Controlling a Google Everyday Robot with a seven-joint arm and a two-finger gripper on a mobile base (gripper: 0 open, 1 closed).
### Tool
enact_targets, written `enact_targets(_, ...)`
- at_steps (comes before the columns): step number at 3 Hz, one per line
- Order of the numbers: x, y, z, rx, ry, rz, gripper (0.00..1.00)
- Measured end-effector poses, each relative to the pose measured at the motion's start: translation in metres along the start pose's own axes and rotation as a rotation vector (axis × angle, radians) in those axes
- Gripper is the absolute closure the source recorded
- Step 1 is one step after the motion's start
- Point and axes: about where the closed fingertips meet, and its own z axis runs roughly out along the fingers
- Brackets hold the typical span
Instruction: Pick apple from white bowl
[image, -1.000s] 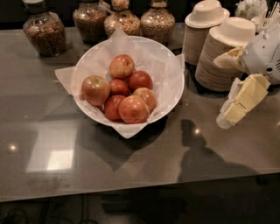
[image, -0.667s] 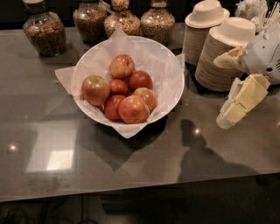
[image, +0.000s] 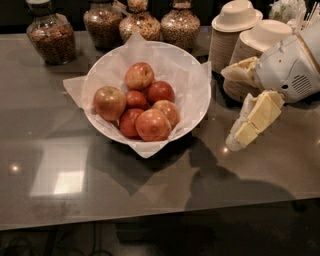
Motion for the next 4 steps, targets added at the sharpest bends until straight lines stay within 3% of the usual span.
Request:
enact_targets(2, -0.051, 0.015, 0.025, -0.013, -0.049, -0.148, 0.0)
enact_targets(4, -0.062, 0.008, 0.039, 0.003, -0.048, -0.163, 0.0)
